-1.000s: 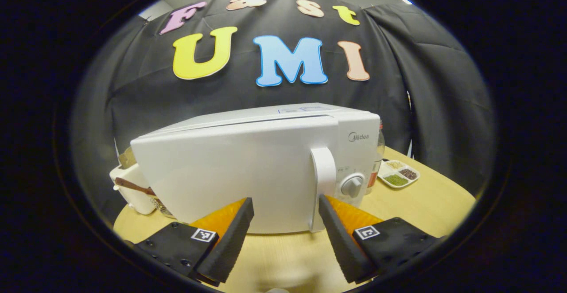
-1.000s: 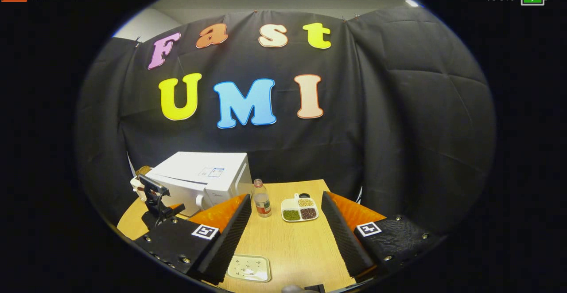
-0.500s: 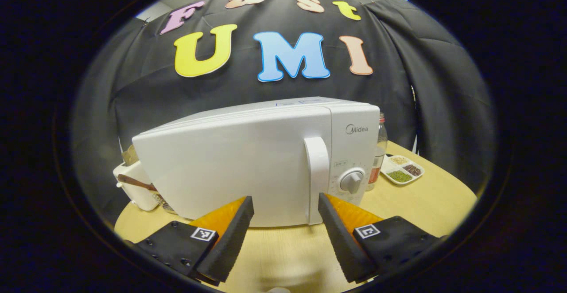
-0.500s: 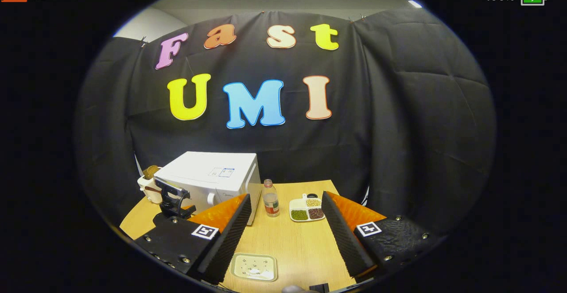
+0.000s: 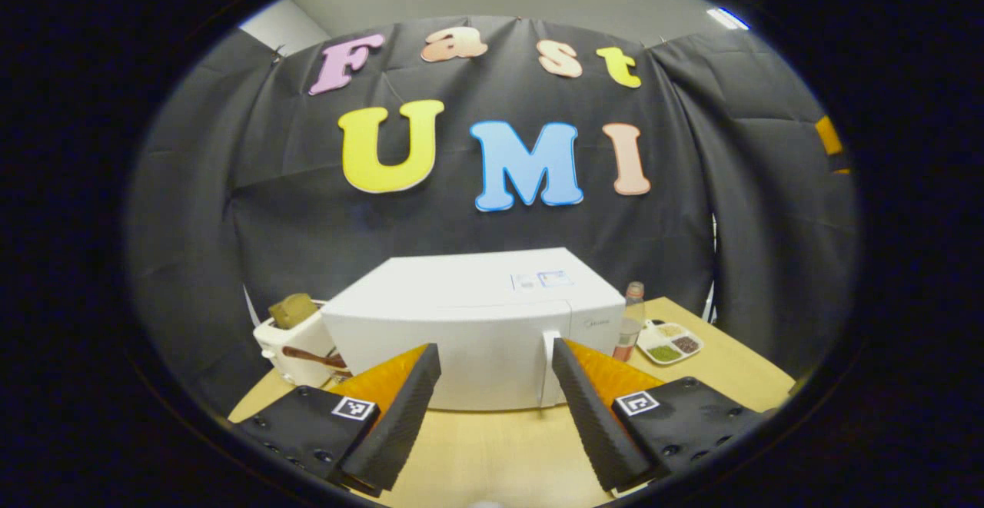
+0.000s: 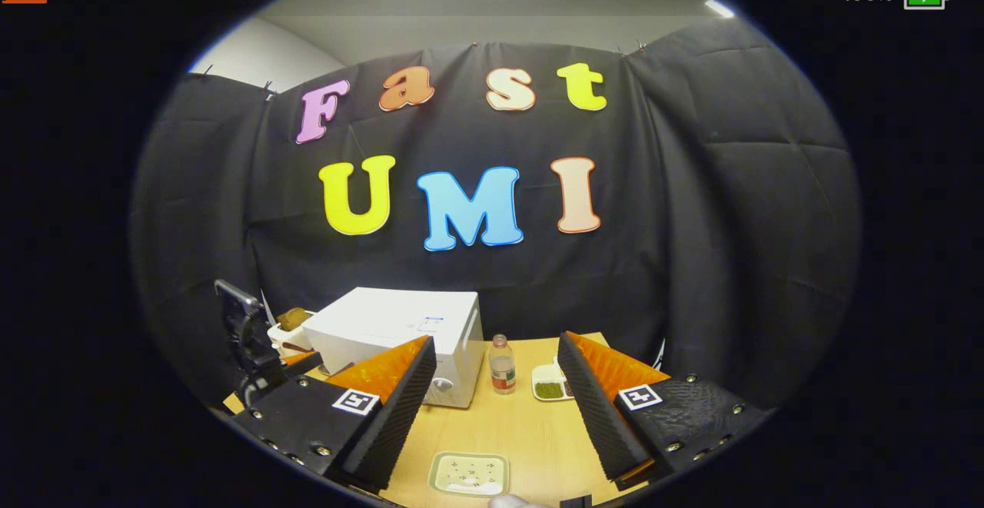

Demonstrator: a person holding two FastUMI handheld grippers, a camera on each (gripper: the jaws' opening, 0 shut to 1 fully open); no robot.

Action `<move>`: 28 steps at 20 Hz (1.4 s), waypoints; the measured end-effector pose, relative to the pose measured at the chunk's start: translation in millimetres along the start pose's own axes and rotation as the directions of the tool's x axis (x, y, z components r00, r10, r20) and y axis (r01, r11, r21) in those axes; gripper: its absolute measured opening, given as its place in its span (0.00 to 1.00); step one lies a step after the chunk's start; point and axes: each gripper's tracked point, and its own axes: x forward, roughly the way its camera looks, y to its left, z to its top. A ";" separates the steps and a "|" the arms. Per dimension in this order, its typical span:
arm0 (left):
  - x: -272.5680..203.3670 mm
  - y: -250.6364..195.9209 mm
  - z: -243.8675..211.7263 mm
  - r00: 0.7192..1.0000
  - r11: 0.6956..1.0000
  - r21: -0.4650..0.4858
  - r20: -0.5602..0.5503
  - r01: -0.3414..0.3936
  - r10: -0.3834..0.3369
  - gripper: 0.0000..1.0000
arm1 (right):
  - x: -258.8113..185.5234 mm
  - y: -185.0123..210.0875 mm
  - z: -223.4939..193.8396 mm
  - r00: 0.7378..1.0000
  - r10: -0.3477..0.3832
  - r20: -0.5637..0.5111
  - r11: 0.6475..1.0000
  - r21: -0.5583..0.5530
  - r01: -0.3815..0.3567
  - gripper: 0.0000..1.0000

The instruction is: Open the microwave oven with the left hand, put the food in, and close the microwave oven.

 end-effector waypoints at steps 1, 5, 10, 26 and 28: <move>-16.4 6.6 22.3 1.000 1.000 -0.019 0.030 -0.005 0.006 0.99 | -1.5 4.4 4.5 1.000 0.004 0.018 1.000 -0.002 -0.004 0.97; -75.5 41.1 102.6 0.990 0.999 -0.031 0.137 -0.034 0.038 0.95 | -6.4 21.5 15.5 0.998 0.004 0.061 1.000 -0.006 -0.003 0.97; -135.8 88.1 154.1 0.974 0.994 -0.004 0.199 -0.105 0.104 0.99 | -12.0 28.0 27.6 0.992 -0.052 0.113 0.998 -0.033 0.056 0.97; -177.4 144.2 143.9 0.971 0.986 -0.033 0.167 -0.165 0.168 0.99 | -27.9 47.3 37.8 0.986 -0.071 0.150 0.996 -0.037 0.077 0.97; -176.6 142.8 146.7 0.973 0.987 -0.033 0.169 -0.155 0.159 0.99 | -28.8 47.7 38.4 0.986 -0.077 0.149 0.996 -0.037 0.083 0.97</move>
